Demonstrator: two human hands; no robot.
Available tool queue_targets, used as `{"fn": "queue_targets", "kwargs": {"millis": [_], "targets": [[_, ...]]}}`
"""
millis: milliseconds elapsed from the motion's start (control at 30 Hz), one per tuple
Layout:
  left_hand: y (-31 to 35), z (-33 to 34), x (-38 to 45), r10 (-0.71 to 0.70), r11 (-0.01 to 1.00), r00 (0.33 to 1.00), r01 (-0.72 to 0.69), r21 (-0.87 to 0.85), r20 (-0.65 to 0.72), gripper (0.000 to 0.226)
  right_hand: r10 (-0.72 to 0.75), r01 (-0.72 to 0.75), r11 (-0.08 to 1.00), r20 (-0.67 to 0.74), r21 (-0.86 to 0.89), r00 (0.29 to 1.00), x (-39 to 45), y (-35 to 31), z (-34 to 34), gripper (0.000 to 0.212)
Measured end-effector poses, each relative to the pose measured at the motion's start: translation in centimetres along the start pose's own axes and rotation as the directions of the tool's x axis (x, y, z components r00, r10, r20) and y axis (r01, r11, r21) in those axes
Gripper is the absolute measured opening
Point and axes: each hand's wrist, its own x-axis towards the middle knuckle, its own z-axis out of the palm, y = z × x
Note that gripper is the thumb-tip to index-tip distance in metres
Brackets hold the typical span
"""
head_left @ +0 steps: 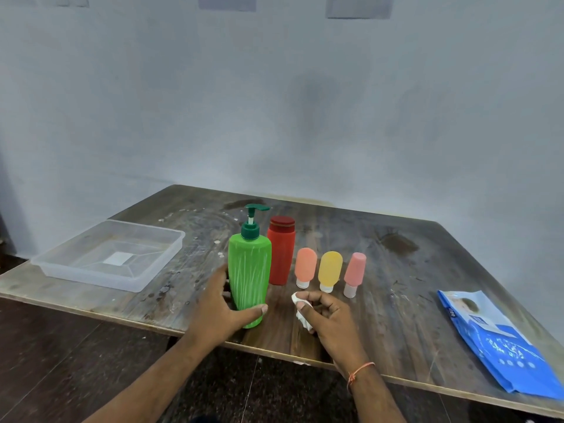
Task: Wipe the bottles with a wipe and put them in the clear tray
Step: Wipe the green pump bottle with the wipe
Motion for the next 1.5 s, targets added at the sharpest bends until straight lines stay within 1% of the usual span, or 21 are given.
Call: {"fn": "queue_targets", "kwargs": {"millis": [33,100,167,200,233,300,400,467,533,600,667,767,867,900,967,1067,1200,1300,1400,1500], "targets": [[-0.2,0.0,0.0,0.007,0.999,0.999,-0.005,-0.047,0.041,0.096,0.001,-0.001,1.0,-0.003,-0.001,1.0,0.0,0.0,0.0,0.012],[-0.6,-0.4,0.2,-0.001,0.973,0.989,0.035,-0.23,0.148,0.095,-0.004,0.003,1.0,-0.003,-0.011,1.0,-0.1,0.0,-0.1,0.012],[-0.8,-0.8,0.6,-0.019,0.899,0.978,0.108,-0.425,0.208,0.088,-0.002,0.002,1.0,0.002,0.001,1.0,0.0,-0.1,-0.1,0.012],[-0.7,-0.9,0.8,-0.032,0.873,0.973,0.139,-0.468,0.23,0.084,0.003,-0.003,1.0,0.004,0.011,1.0,0.1,0.0,-0.1,0.012],[-0.6,-0.9,1.0,-0.044,0.872,0.967,0.16,-0.462,0.251,0.08,0.007,-0.007,1.0,0.006,0.018,1.0,0.0,0.0,-0.1,0.012],[-0.8,-0.7,1.5,-0.078,0.905,0.954,0.189,-0.382,0.289,0.073,0.008,-0.008,1.0,0.004,0.029,1.0,0.1,0.1,-0.1,0.011],[-1.3,-0.3,2.2,-0.127,0.933,0.947,0.216,-0.289,0.296,0.069,0.006,-0.006,1.0,0.006,0.028,1.0,0.1,0.1,-0.1,0.011],[-1.2,0.0,2.8,-0.119,0.941,0.942,0.208,-0.267,0.315,0.059,0.007,-0.007,1.0,0.01,0.027,1.0,0.1,0.0,0.0,0.011],[-0.5,0.5,3.1,-0.096,0.925,0.935,0.21,-0.316,0.341,0.043,0.015,-0.015,1.0,0.008,0.017,1.0,0.1,0.0,0.0,0.012],[0.1,1.1,3.2,-0.112,0.874,0.94,0.247,-0.418,0.321,0.038,0.021,-0.021,1.0,0.005,-0.007,1.0,0.1,0.1,0.0,0.012],[0.3,1.6,3.5,-0.156,0.807,0.947,0.287,-0.516,0.282,0.043,0.026,-0.026,0.999,0.004,-0.036,1.0,0.2,0.1,0.0,0.012],[-0.1,1.8,3.9,-0.212,0.686,0.94,0.338,-0.644,0.267,0.064,0.03,-0.029,0.998,0.013,-0.049,0.999,0.2,0.3,0.1,0.013],[-0.5,1.6,4.3,-0.264,0.467,0.917,0.393,-0.792,0.299,0.088,0.025,-0.023,0.999,0.032,-0.048,0.999,0.3,0.3,0.6,0.013],[-0.7,1.6,4.6,-0.273,0.408,0.908,0.408,-0.817,0.317,0.098,0.021,-0.018,0.998,0.044,-0.059,0.999,0.4,0.3,0.8,0.013],[-1.2,1.6,5.2,-0.285,0.335,0.898,0.421,-0.843,0.335,0.11,0.023,-0.018,0.998,0.073,-0.064,0.997,0.7,0.4,1.5,0.015],[-1.4,1.7,6.3,-0.305,0.271,0.879,0.449,-0.851,0.366,0.11,0.021,-0.016,0.999,0.092,-0.049,0.996,1.4,0.3,2.9,0.016],[-1.2,2.1,7.2,-0.292,0.218,0.867,0.471,-0.855,0.403,0.1,-0.01,0.017,0.998,0.104,-0.064,0.994,2.8,0.7,4.6,0.012],[-1.1,2.4,7.5,-0.292,0.23,0.865,0.477,-0.849,0.407,0.098,-0.023,0.03,0.996,0.081,-0.087,0.996,3.6,1.0,5.4,0.008],[-1.3,2.6,7.6,-0.282,0.241,0.878,0.455,-0.857,0.387,0.097,-0.04,0.044,0.994,0.035,-0.105,0.999,4.2,1.3,5.7,0.004],[-1.8,2.9,7.7,-0.267,0.23,0.883,0.447,-0.865,0.386,0.097,-0.075,0.08,0.99,0.052,-0.112,0.996,4.3,1.4,6.1,0.003]]}}
